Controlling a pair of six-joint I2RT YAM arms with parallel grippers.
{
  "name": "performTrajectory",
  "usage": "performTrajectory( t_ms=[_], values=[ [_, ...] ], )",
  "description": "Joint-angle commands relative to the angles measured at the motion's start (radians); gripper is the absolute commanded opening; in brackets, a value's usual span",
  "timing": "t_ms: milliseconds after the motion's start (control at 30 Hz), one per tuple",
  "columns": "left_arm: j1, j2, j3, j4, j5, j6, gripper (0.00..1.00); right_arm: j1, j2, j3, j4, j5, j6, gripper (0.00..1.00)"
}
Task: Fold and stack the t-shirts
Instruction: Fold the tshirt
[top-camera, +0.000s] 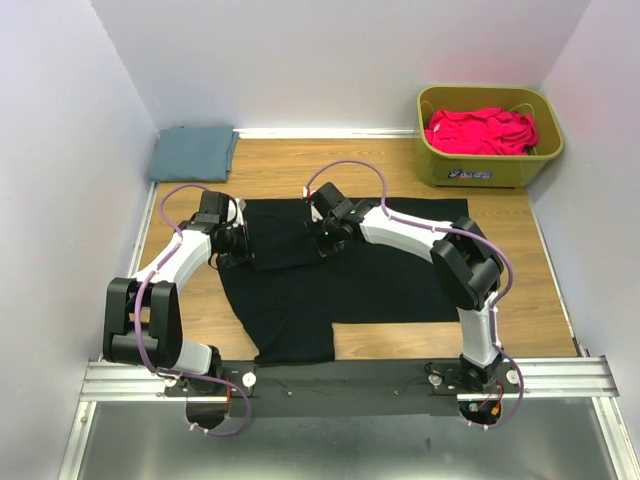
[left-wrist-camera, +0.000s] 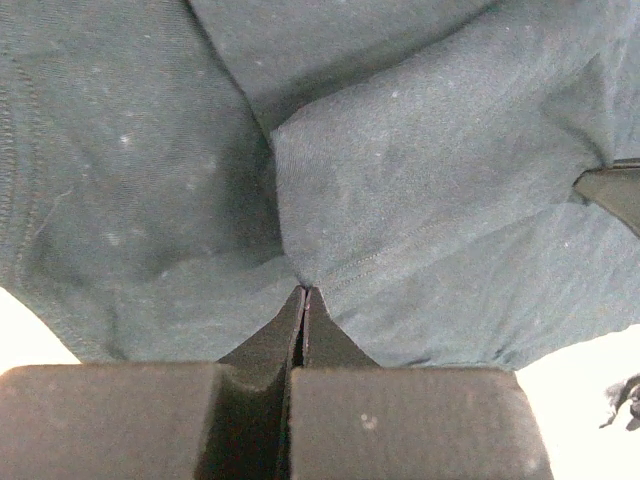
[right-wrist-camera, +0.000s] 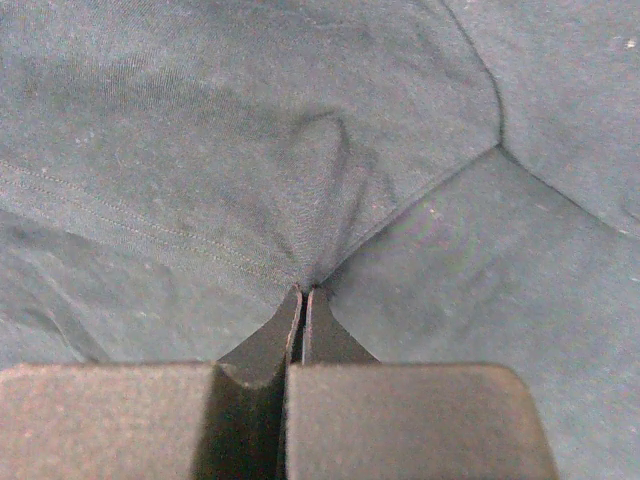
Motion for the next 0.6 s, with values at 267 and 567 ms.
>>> performTrajectory(
  t_ms=[267, 567],
  values=[
    [-0.003, -0.029, -0.049, -0.067, 0.077, 0.027, 0.00, 0.004, -0.023, 0.071, -0.151, 0.028, -0.096, 0.01],
    [-0.011, -0.018, -0.095, -0.066, 0.083, 0.036, 0.00, 0.004, 0.004, 0.082, -0.196, -0.015, -0.122, 0.01]
  ],
)
